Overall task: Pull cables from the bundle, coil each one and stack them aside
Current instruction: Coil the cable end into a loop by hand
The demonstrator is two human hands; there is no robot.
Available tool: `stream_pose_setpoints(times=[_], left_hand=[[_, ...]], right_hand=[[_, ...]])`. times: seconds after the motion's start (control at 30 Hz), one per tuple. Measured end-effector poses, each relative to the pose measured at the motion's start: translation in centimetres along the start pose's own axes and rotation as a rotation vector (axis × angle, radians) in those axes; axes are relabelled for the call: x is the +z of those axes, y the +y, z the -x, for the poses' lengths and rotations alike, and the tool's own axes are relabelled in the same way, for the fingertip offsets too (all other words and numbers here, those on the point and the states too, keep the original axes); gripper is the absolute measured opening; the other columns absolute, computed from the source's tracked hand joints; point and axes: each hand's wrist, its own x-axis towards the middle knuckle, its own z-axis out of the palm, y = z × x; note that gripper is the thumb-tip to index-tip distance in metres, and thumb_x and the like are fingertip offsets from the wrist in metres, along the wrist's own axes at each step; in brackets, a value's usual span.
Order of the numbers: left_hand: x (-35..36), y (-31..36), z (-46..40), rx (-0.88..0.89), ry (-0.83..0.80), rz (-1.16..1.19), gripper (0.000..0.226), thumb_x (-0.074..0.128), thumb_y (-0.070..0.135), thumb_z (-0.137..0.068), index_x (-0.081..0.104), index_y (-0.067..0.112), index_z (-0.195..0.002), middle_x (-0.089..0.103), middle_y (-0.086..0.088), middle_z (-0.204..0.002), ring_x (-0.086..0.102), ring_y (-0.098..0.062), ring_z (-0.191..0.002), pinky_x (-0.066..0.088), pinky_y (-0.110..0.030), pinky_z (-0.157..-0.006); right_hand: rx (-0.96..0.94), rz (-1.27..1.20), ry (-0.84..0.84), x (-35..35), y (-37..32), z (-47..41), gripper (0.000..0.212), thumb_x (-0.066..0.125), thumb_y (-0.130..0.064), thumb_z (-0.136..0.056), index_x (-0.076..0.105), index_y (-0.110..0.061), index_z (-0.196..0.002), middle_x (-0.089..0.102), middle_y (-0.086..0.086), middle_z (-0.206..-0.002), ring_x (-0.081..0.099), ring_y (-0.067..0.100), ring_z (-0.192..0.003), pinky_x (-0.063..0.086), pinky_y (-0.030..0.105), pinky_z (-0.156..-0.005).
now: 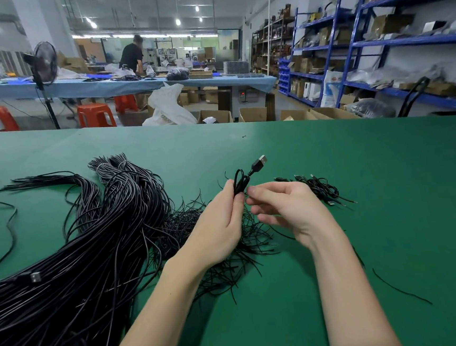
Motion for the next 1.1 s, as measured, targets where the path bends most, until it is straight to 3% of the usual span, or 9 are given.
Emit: stream_pose_setpoints(times=[0.23,0.43,0.53,0.63,0.7,0.8,0.87,0.97,1.1], left_hand=[[0.1,0.3,-0.1,0.013,0.033,0.013,0.024,0.028,0.037,-0.106,0.044,0.02,-0.097,0.059,0.003,-0.086,0.054,-0.014,-0.078,0.045,-0.032,-0.073],[0.5,-0.2,0.2,0.072,0.092,-0.241,0.018,0.03,0.035,-0.108,0.037,0.027,-0.094,0.052,0.004,-0.083,0.049,-0.011,-0.076,0.039,-0.034,-0.068],[0.1,0.2,0.0,0.059,0.101,-0.219,0.019,0.028,0.036,-0.108,0.039,0.026,-0.096,0.053,0.007,-0.081,0.051,-0.01,-0.075,0.039,-0.036,-0.068],[-0.3,0.7,-0.4,-0.033,0.084,-0.1,0.026,0.027,0.04,-0.106,0.042,0.022,-0.097,0.052,0.009,-0.073,0.049,-0.009,-0.065,0.037,-0.038,-0.063],[-0.6,1.0,-0.7,-0.131,0.087,0.034,0.028,0.03,0.035,-0.108,0.043,0.018,-0.09,0.051,0.012,-0.067,0.044,-0.006,-0.06,0.037,-0.033,-0.063],[-1.2,1.2,-1.3,-0.335,0.027,0.331,0.03,0.034,0.028,-0.108,0.041,0.019,-0.08,0.045,0.013,-0.062,0.039,-0.009,-0.057,0.034,-0.03,-0.061],[-1.6,1.3,-1.4,-0.391,-0.008,0.516,0.028,0.035,0.026,-0.108,0.041,0.019,-0.082,0.044,0.012,-0.06,0.036,-0.01,-0.056,0.031,-0.028,-0.057],[-1.8,1.2,-1.2,-0.31,0.006,0.522,0.029,0.034,0.027,-0.109,0.046,0.02,-0.084,0.046,0.015,-0.064,0.039,-0.006,-0.058,0.035,-0.024,-0.058],[-1.5,0.9,-1.0,-0.28,-0.03,0.498,0.029,0.033,0.024,-0.109,0.055,0.023,-0.091,0.056,0.02,-0.068,0.048,0.001,-0.062,0.04,-0.012,-0.058]], right_hand=[[-0.012,-0.044,0.003,0.1,0.0,-0.1,0.008,0.079,-0.01,-0.085,0.074,-0.008,-0.091,0.077,0.003,-0.077,0.068,0.007,-0.06,0.054,0.017,-0.051],[0.061,-0.088,0.006,0.3,0.2,-0.3,0.004,0.076,-0.007,-0.087,0.073,-0.005,-0.091,0.072,0.003,-0.074,0.063,0.005,-0.055,0.053,0.016,-0.05],[-0.11,-0.039,0.019,0.6,0.5,-0.2,0.006,0.074,-0.004,-0.089,0.072,-0.008,-0.086,0.069,0.001,-0.072,0.064,0.003,-0.059,0.054,0.017,-0.052],[-0.388,0.172,0.085,1.3,1.2,-0.5,0.008,0.074,-0.004,-0.089,0.073,-0.01,-0.085,0.07,0.001,-0.077,0.065,0.008,-0.068,0.057,0.022,-0.055],[-0.577,0.33,0.163,1.5,1.8,-0.8,0.007,0.076,-0.006,-0.088,0.074,-0.012,-0.085,0.073,-0.003,-0.079,0.066,0.009,-0.075,0.058,0.023,-0.058],[-0.857,0.568,0.185,1.5,2.3,-0.9,0.01,0.073,-0.006,-0.088,0.075,-0.015,-0.088,0.071,-0.009,-0.085,0.066,0.007,-0.08,0.049,0.011,-0.058],[-0.932,0.638,0.187,1.4,2.4,-1.0,0.01,0.073,-0.008,-0.089,0.075,-0.018,-0.091,0.071,-0.011,-0.088,0.066,0.007,-0.08,0.05,0.013,-0.06],[-0.688,0.422,0.187,1.7,2.0,-1.1,0.008,0.076,-0.015,-0.089,0.077,-0.022,-0.086,0.074,-0.012,-0.081,0.068,0.009,-0.074,0.055,0.021,-0.058],[-0.297,0.07,0.079,2.1,1.5,-0.8,0.007,0.072,-0.012,-0.092,0.074,-0.013,-0.086,0.072,-0.001,-0.073,0.064,0.006,-0.064,0.054,0.022,-0.053]])
